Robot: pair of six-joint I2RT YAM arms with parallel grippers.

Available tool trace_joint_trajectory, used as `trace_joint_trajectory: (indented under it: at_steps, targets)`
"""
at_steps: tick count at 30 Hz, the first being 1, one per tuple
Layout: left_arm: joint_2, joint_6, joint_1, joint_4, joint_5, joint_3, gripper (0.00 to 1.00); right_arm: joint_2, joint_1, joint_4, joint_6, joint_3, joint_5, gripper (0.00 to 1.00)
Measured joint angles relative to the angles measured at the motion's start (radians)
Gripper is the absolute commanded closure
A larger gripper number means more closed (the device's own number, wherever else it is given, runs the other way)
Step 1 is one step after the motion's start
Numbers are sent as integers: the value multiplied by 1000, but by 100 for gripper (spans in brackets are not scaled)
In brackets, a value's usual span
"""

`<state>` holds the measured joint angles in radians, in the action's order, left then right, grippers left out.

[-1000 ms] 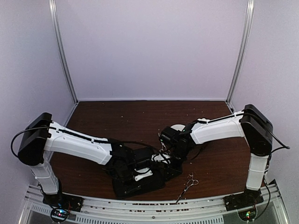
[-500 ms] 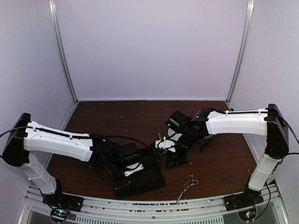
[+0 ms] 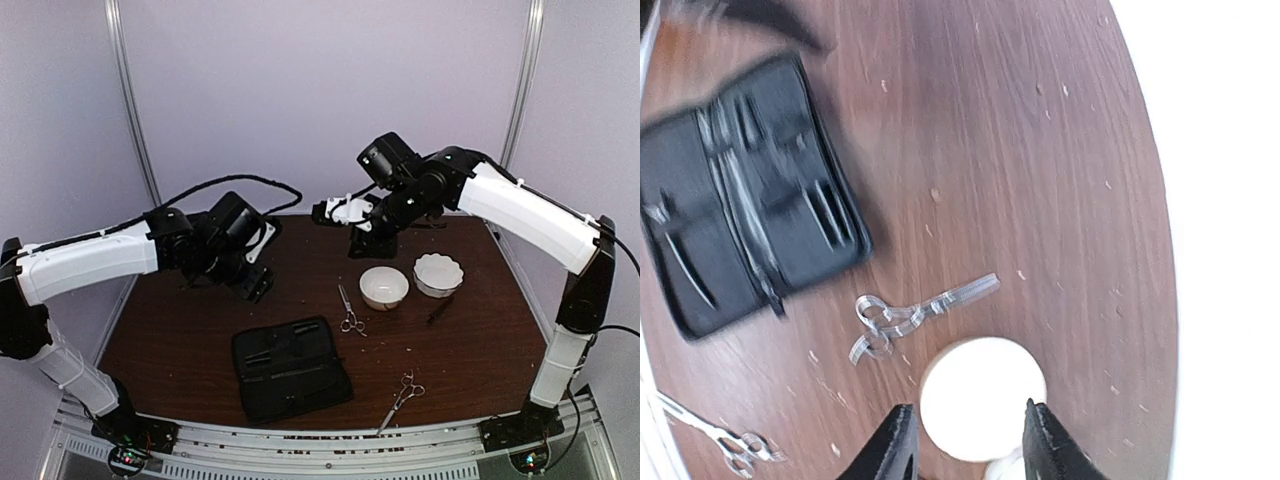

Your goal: Sort the hair-cutting tools

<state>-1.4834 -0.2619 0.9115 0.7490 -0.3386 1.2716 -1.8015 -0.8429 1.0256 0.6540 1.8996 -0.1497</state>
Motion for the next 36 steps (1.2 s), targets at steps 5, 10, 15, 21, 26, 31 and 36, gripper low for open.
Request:
trace_joint_trajectory:
  at_steps: [5, 10, 15, 21, 26, 31, 36]
  targets:
    - [-97, 30, -29, 2, -2, 146, 25, 80, -37, 10, 59, -150, 157, 62]
    - [-108, 64, -36, -25, -12, 153, 21, 215, 21, 6, 62, -405, 173, 62]
    - [-40, 108, -77, -153, -17, 69, 8, 390, 208, -113, -27, -636, 70, 63]
    - [71, 161, -119, -343, -10, -63, 10, 507, 285, -283, -138, -901, -27, 67]
    - [99, 175, -171, -441, 21, -124, 13, 407, 328, -338, -184, -943, -58, 68]
    - [128, 199, -188, -449, 25, -137, 14, 329, 338, -355, -186, -938, -53, 69]
    - [178, 210, -188, -463, 29, -137, 14, 256, 338, -364, -179, -904, -8, 71]
